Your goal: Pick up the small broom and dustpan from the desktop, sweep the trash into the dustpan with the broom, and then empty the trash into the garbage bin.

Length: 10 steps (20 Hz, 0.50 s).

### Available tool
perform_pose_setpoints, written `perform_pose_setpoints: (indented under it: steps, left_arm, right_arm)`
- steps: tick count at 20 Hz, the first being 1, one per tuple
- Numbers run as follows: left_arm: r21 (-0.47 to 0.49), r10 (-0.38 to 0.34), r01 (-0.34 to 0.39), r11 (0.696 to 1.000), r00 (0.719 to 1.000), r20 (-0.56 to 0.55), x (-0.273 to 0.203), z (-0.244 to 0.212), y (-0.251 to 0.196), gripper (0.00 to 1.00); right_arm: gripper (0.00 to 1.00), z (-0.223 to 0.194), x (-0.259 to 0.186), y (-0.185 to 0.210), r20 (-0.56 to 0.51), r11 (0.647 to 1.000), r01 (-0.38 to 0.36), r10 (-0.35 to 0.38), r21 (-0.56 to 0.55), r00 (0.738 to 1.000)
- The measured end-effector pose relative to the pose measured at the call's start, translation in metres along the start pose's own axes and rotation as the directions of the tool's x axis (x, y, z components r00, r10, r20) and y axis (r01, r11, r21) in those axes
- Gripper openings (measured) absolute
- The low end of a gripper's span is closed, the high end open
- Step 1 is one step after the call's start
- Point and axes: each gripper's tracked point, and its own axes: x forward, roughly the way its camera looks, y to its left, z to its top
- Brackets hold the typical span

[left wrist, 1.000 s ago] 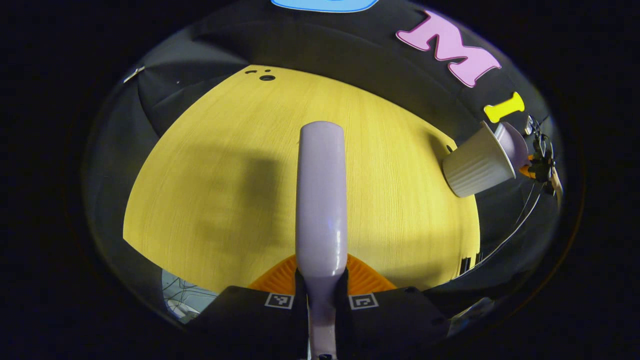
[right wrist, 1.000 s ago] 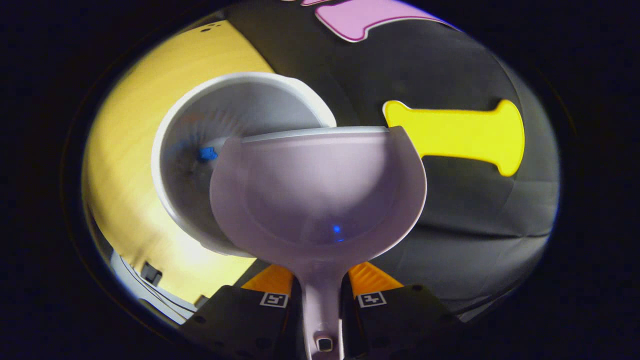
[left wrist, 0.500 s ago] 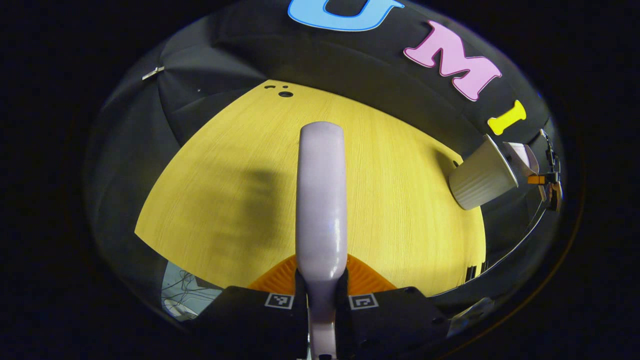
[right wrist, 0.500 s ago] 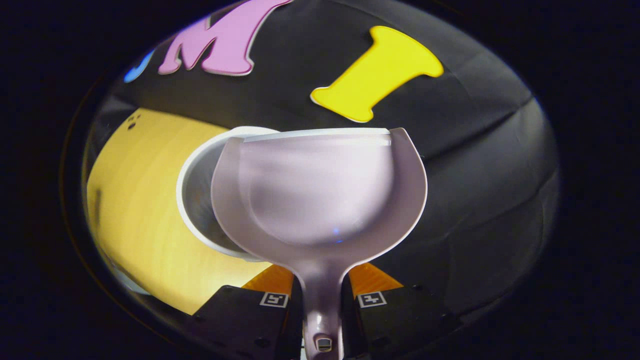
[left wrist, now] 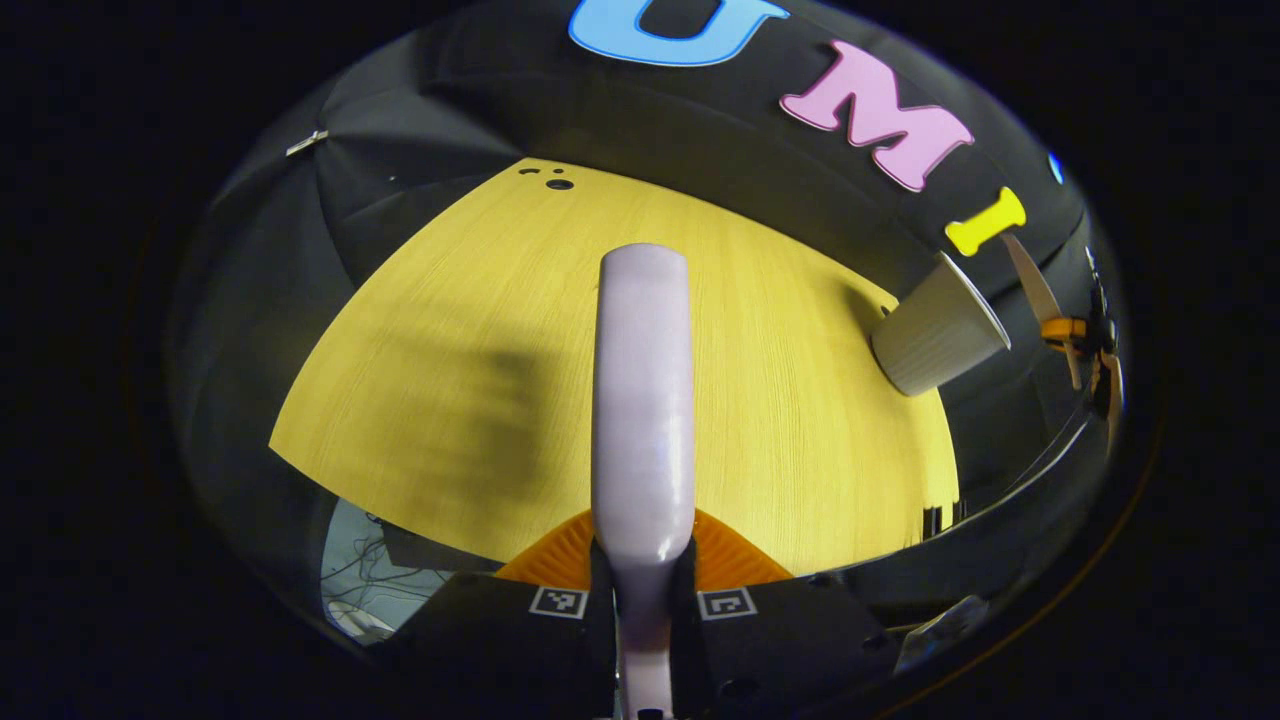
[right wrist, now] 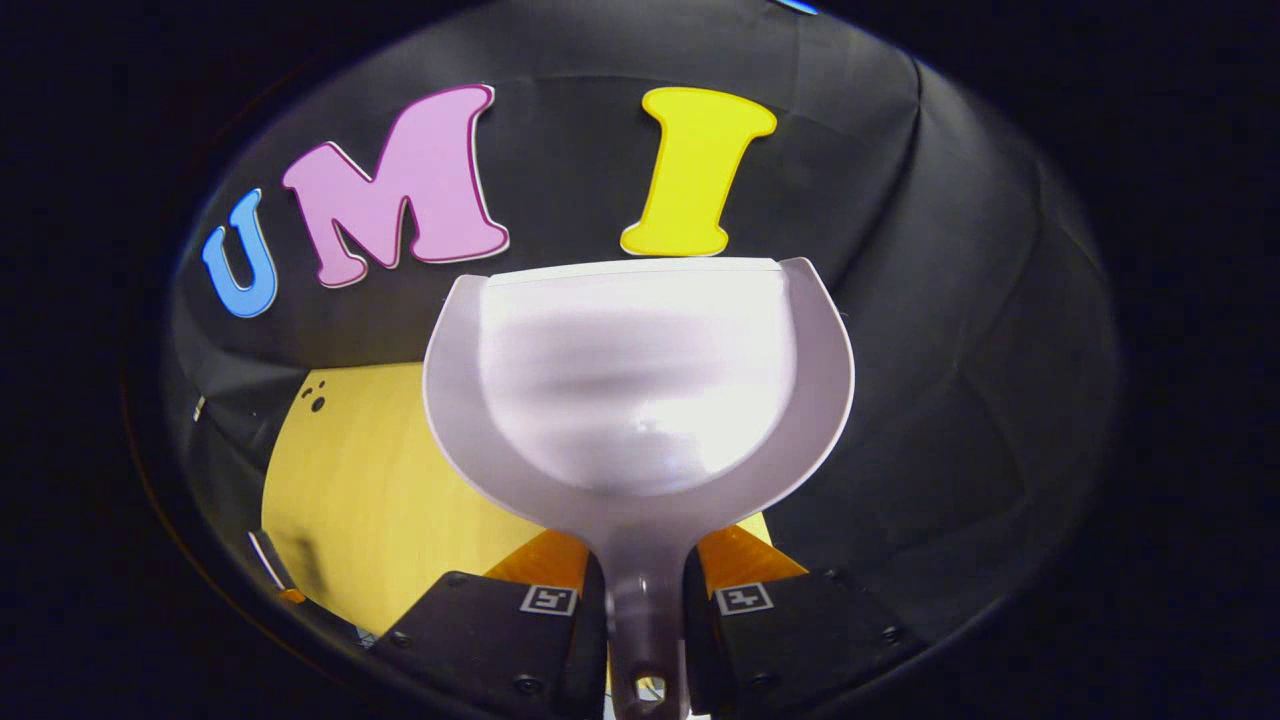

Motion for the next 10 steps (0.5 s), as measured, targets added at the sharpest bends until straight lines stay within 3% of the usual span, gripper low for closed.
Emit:
perform_pose_setpoints:
  steps: [1,2,6,10]
  left_arm:
    - [0.019,0.000,0.000,1.000,1.000,-0.003,-0.002,-0.002,0.001,0.25]
    - [0.035,0.002,-0.002,0.999,1.000,-0.001,-0.001,-0.002,0.002,0.25]
    - [0.074,-0.019,0.018,0.997,1.000,0.010,0.003,-0.005,-0.003,0.26]
    - [0.110,-0.023,0.022,0.994,1.000,0.004,0.013,-0.010,-0.005,0.26]
  right_arm:
    - [0.31,-0.001,-0.001,0.001,0.015,1.000,-0.010,0.010,0.000,1.000]
    - [0.35,-0.006,0.003,0.005,0.025,1.000,-0.026,0.026,0.001,0.999]
    - [0.35,-0.022,-0.011,0.039,0.032,0.995,-0.101,0.101,0.010,0.994]
    - [0.31,-0.055,-0.020,0.079,-0.019,0.978,-0.198,0.200,0.060,0.980]
